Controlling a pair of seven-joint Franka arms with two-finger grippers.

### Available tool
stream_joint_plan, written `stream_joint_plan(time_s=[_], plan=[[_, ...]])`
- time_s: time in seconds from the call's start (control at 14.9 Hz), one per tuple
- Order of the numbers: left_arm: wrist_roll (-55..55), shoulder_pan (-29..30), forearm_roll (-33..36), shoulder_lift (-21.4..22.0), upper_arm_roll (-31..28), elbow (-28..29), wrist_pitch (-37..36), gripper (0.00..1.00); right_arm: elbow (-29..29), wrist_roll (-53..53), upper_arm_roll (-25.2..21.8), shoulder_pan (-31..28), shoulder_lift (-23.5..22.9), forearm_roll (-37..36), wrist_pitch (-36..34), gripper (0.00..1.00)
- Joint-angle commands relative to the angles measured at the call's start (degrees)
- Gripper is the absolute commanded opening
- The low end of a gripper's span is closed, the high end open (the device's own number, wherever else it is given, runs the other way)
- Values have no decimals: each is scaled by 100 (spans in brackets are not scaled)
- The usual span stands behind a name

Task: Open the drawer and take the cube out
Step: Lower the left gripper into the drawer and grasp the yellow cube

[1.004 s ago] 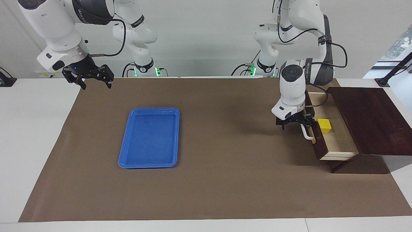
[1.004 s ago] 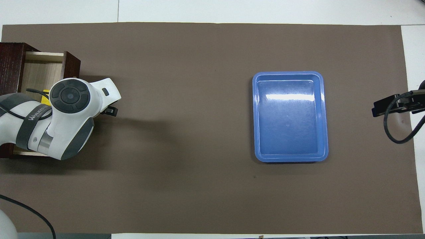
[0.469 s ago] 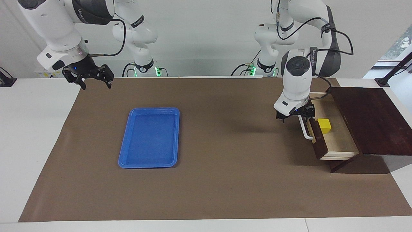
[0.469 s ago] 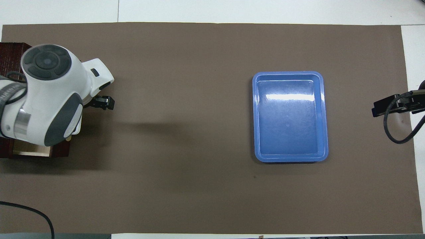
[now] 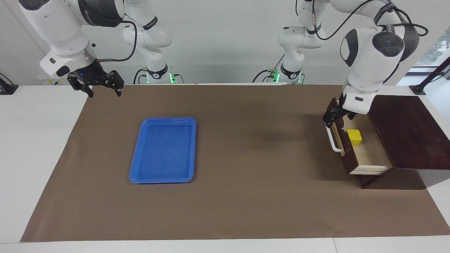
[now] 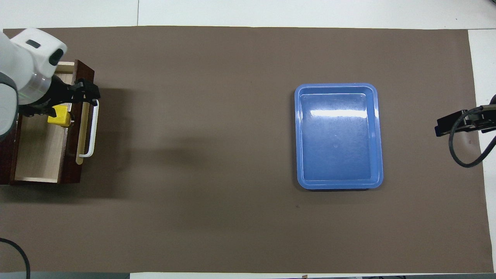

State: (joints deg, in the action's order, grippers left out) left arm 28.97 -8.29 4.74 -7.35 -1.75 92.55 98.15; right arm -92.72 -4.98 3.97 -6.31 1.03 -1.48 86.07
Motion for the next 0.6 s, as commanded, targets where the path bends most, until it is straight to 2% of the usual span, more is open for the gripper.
stream_joint_plan(time_s=[0.0,0.27,0.4,0.54], plan=[[1187,362,-193,41,16,-26,-121,100,-62,41,16,-37,72,-107,-29,100],[2461,820,-202,67,25,141,142,100,-62,41,16,-37,72,-107,-29,100],[3479,978,-193,58,16,560,615,100,-62,59,16,-37,72,-107,-29,100],[3965,996,-193,-3,-1,791,1055,100,-62,59,7,-37,72,-107,-29,100]])
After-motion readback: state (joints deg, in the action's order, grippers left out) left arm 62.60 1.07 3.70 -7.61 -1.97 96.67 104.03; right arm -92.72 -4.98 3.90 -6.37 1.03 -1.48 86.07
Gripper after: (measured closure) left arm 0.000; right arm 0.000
